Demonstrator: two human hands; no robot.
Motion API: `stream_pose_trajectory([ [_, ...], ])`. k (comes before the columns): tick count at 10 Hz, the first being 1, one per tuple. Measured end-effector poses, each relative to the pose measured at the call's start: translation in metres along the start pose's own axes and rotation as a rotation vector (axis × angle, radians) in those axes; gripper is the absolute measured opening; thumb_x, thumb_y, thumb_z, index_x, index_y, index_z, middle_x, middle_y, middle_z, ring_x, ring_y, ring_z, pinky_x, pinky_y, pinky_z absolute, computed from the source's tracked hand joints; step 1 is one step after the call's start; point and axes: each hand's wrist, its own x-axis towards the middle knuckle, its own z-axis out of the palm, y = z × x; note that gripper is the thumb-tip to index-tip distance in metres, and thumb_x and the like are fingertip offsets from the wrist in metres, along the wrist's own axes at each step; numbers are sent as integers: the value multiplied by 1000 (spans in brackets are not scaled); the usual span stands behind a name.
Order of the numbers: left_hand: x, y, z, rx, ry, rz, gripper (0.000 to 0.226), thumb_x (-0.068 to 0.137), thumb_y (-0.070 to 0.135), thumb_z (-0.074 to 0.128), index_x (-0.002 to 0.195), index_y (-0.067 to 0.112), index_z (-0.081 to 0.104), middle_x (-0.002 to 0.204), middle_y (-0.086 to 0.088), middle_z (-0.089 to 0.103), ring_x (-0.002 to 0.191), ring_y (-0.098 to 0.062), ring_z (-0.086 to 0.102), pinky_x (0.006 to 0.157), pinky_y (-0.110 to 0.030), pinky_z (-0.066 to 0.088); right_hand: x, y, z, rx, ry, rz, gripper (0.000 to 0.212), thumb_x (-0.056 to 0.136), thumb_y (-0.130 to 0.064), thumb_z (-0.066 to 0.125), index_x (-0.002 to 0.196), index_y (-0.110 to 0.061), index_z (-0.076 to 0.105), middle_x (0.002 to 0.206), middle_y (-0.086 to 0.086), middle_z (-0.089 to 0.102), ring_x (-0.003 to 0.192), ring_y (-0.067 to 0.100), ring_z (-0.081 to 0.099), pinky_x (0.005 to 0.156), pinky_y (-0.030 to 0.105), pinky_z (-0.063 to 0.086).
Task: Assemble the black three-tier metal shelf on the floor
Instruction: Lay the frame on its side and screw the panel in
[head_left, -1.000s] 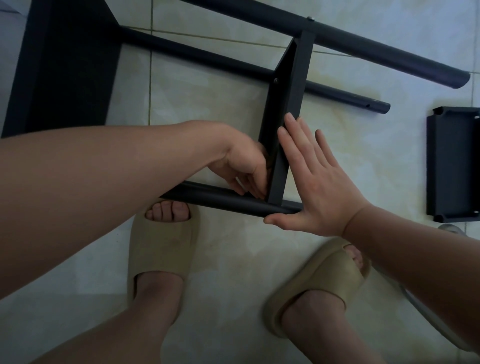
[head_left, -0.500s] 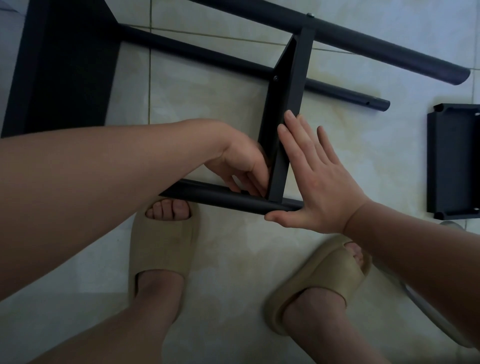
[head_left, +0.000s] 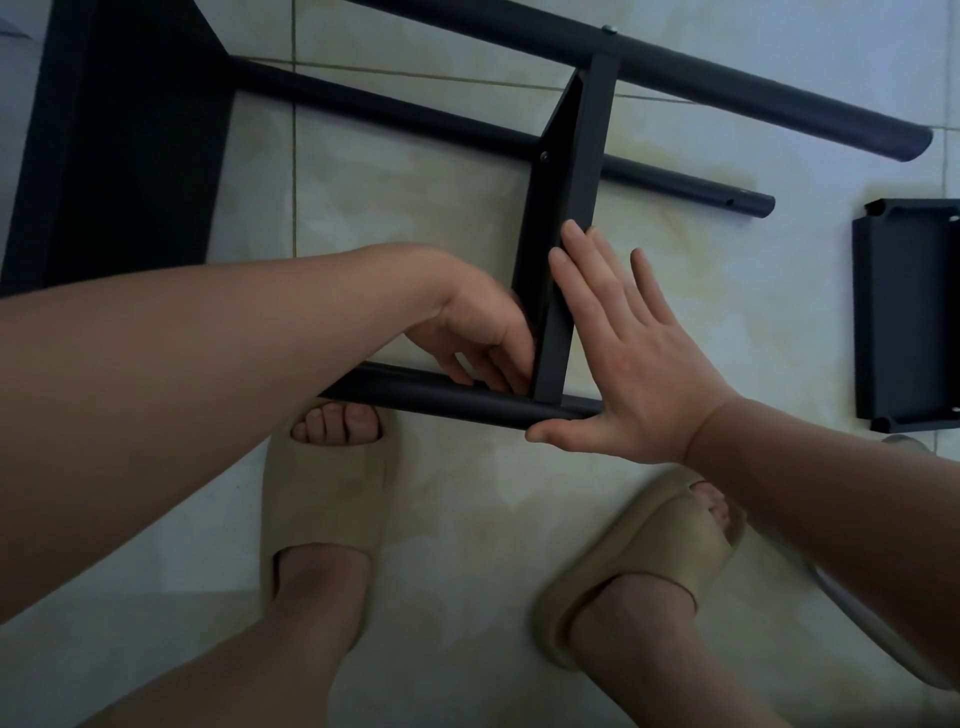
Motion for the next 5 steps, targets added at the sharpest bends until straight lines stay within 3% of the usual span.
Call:
stream_pose_trajectory([
  [2, 4, 5, 1, 9, 60, -22, 14, 91, 12, 67, 104, 16, 71, 91, 2, 74, 94, -16, 66, 94, -33, 46, 0, 0, 0, -4, -3, -2, 126, 78, -88, 45, 161, -1, 6, 169, 16, -2, 157, 31, -5, 124, 60, 9],
  [5, 1, 4, 3, -74, 73, 10, 29, 91, 1, 64, 118, 8, 67, 107, -8, 70, 101, -20, 65, 103, -37, 47, 0, 0, 0, -3, -9, -1, 127, 77, -88, 46, 161, -1, 5, 169, 16, -2, 157, 31, -5, 125, 59, 8],
])
